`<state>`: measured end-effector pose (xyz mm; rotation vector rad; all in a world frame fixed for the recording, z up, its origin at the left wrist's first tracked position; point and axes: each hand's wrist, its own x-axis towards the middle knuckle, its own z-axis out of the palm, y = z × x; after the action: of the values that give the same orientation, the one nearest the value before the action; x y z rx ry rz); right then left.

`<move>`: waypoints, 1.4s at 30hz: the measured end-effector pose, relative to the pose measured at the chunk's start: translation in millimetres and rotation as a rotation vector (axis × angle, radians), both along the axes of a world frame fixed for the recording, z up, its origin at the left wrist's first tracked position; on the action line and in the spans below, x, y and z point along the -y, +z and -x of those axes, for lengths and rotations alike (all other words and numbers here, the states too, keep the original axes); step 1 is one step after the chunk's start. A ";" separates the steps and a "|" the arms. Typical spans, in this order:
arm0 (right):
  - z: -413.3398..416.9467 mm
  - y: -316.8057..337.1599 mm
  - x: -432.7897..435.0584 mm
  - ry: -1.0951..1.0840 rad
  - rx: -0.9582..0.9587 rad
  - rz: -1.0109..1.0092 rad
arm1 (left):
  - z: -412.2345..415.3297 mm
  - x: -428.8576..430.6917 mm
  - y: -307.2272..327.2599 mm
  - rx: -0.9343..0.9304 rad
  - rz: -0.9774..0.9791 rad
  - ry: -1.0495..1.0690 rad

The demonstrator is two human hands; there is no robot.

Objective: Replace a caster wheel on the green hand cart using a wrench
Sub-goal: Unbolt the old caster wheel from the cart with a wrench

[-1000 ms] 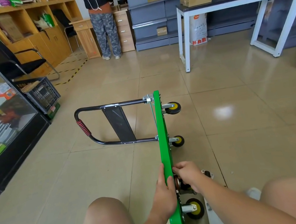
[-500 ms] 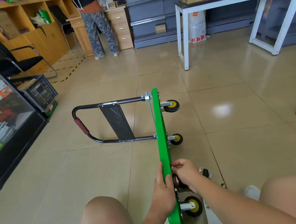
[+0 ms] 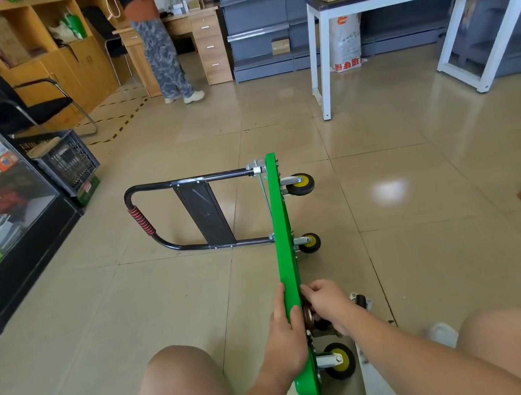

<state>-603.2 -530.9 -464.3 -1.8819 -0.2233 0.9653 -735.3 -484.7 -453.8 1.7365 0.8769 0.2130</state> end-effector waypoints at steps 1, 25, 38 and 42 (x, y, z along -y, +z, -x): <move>-0.4 0.5 -0.5 0.016 0.040 0.023 | -0.1 -0.2 0.0 0.000 0.003 0.001; -0.6 3.9 4.4 -0.026 0.122 -0.073 | 2.4 1.5 8.7 -0.012 0.008 -0.014; 8.4 9.7 67.3 -0.215 -0.118 -0.232 | 9.9 -0.3 11.5 -0.025 0.012 -0.027; 12.5 -17.6 110.9 -0.286 -0.176 -0.146 | 9.9 1.1 10.3 -0.032 0.022 -0.026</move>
<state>-615.7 -641.7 -481.8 -1.6320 0.0776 0.8868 -745.2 -485.8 -443.5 1.7343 0.8768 0.1586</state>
